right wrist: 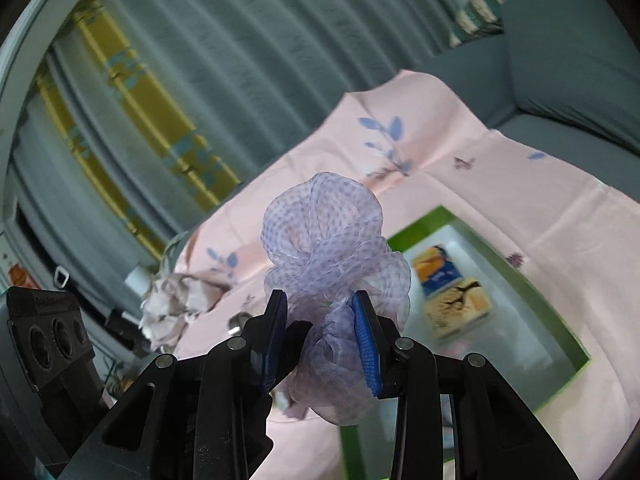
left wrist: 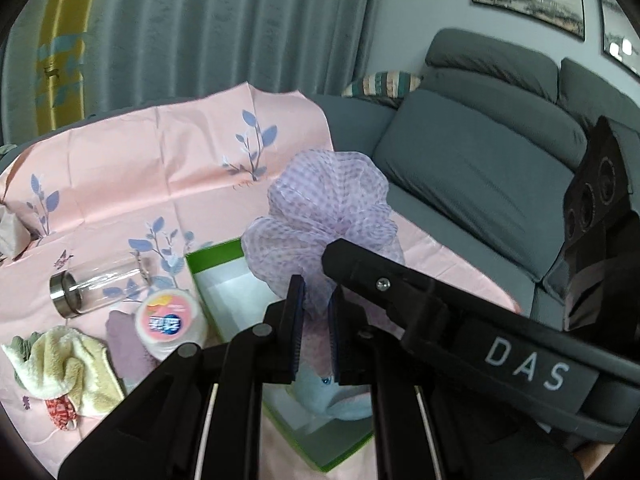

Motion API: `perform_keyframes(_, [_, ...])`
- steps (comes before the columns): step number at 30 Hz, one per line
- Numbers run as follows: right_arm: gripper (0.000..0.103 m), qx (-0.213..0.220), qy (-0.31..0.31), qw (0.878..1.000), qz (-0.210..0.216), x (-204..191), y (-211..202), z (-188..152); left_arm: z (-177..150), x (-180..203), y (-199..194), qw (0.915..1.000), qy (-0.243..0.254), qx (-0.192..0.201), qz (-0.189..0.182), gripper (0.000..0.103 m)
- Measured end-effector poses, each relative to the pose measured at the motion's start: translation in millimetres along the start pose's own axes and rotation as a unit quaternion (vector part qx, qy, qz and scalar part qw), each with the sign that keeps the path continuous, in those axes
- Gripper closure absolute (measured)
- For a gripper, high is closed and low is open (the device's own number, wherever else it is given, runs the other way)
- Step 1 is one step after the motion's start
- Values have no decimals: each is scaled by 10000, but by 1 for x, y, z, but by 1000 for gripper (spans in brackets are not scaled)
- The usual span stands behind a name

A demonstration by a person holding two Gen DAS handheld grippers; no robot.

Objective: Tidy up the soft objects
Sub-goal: 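Carry the bath puff with the right gripper over the green box, then open the right gripper to drop the puff into the box, then grasp the yellow-white towel with the right gripper and lift it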

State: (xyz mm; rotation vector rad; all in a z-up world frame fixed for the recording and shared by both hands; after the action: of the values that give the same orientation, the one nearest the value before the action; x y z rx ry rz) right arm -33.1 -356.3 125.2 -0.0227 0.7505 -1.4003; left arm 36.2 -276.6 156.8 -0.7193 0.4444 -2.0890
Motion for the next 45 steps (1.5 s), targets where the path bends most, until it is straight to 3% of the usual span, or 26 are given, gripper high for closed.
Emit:
perform_keyframes(6, [66,-229,409,9986,-258,30,16,-7,-6,4,32,9993,54,-342,124,96])
perform_keyframes(11, [66,-459,764,9958,-188,49,31,-18,-13,3,53,9979,23,-596,262,96])
perform_keyframes(13, [66,-616,856,9935,-429,57,35,-23,-15,0,59,9975,-40,-660,267,95])
perform_keyframes(24, [66,-676,891,9896,-909,65,34,-24,-15,-1,50,9981,-48,-586,176,89])
perform_keyframes(25, [65,-667,874,9892,-970,65,33,-23,-14,-2,47,9983,-54,-557,165,85])
perform_keyframes(29, [39,-443,761,9908,-1023,56,21,-18,-10,-8,28,9990,-134,-411,104,68])
perform_keyframes(31, [37,-379,670,9915,-1049,50,17,-14,-8,-12,18,9992,-186,-346,76,41])
perform_keyframes(34, [27,-222,518,9915,-1168,41,9,-10,-4,-22,1,9996,-170,-160,136,18])
perform_keyframes(37, [25,-149,370,9930,-1112,30,5,-6,-2,-34,-19,9996,-211,22,211,9])
perform_keyframes(38, [17,-113,317,9932,-1111,26,4,-5,-1,-41,-26,9994,-247,58,250,7])
perform_keyframes(40, [13,-44,234,9935,-1109,19,2,-4,0,-50,-38,9990,-324,120,292,1])
perform_keyframes(45, [8,3,-12,9942,-1074,0,-1,-1,-1,-80,-70,9975,-573,200,373,1])
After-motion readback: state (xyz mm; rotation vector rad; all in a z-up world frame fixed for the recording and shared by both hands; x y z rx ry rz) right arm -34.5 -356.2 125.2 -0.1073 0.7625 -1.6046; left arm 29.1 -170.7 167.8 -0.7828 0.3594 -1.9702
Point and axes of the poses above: each gripper's, at about its wrist camera, not at the fingertips, and y roughly the way its jaws point, x to its right, z to its top, the point moved 5 cm from there along y, roughly the way its jaws point, and after that the axes turned 13 degrees about -y, right-handed, at the moved point
